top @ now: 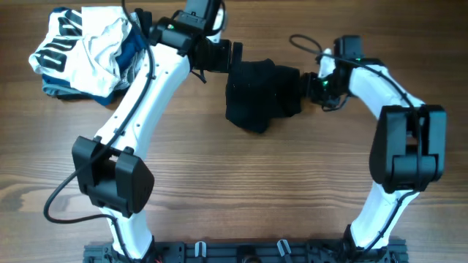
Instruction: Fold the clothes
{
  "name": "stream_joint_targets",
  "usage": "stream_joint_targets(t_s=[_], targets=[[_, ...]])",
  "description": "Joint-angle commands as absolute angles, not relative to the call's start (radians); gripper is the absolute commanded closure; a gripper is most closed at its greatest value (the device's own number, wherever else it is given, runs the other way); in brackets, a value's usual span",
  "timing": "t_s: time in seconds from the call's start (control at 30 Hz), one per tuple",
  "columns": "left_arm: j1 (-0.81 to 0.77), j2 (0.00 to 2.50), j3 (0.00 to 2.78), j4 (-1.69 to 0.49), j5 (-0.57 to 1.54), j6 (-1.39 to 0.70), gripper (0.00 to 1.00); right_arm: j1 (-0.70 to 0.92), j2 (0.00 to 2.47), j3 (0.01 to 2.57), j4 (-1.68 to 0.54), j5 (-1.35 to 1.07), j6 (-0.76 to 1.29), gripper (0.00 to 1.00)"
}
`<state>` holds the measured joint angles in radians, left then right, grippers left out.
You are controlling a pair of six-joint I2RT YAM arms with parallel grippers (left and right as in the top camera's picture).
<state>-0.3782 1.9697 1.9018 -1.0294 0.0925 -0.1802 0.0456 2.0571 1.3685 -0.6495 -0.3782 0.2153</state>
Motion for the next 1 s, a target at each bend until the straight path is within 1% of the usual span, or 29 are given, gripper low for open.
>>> stream_joint_targets(t_s=[0.0,0.27,0.33,0.4,0.47,0.57,0.63,0.7,0.77,0.8,0.87,0.93,0.97], targets=[[-0.274,1.975,1.898,-1.047,0.054,-0.160,0.00,0.136,2.091,1.342,-0.638,-0.397,0.222,0.30],[-0.146,1.975,1.898,-1.051,0.031,-0.100,0.00,0.319,2.096,1.344,-0.540,-0.415,0.290,0.30],[-0.129,1.975,1.898,-1.048,0.030,-0.081,0.00,0.331,2.096,1.364,-0.558,-0.430,0.260,0.30],[-0.125,1.975,1.898,-1.036,0.028,-0.073,0.00,0.331,2.094,1.387,-0.580,-0.503,0.210,0.30],[-0.125,1.975,1.898,-1.028,0.028,-0.066,0.00,0.324,2.092,1.424,-0.649,-0.482,0.218,0.30],[-0.139,1.975,1.898,-1.045,0.033,-0.066,0.00,0.275,2.073,1.494,-0.772,-0.443,0.257,0.25],[-0.168,1.975,1.898,-1.065,0.033,-0.058,0.00,0.207,2.040,1.539,-0.842,-0.425,0.262,0.20],[-0.223,1.975,1.898,-1.081,0.036,-0.058,0.00,0.127,2.001,1.554,-0.866,-0.425,0.260,0.13],[-0.292,1.975,1.898,-1.098,0.037,-0.060,0.00,0.052,1.975,1.554,-0.867,-0.418,0.253,0.03],[-0.337,1.975,1.898,-1.106,0.036,-0.060,0.00,0.007,1.971,1.554,-0.866,-0.414,0.245,0.00],[-0.431,1.977,1.898,-1.110,0.031,-0.085,0.00,-0.072,1.972,1.553,-0.866,-0.414,0.233,0.00],[-0.494,1.985,1.898,-1.108,0.014,-0.134,0.00,-0.117,1.973,1.550,-0.865,-0.413,0.223,0.00],[-0.531,1.995,1.898,-1.115,-0.016,-0.192,0.00,-0.141,1.973,1.550,-0.862,-0.414,0.212,0.00]])
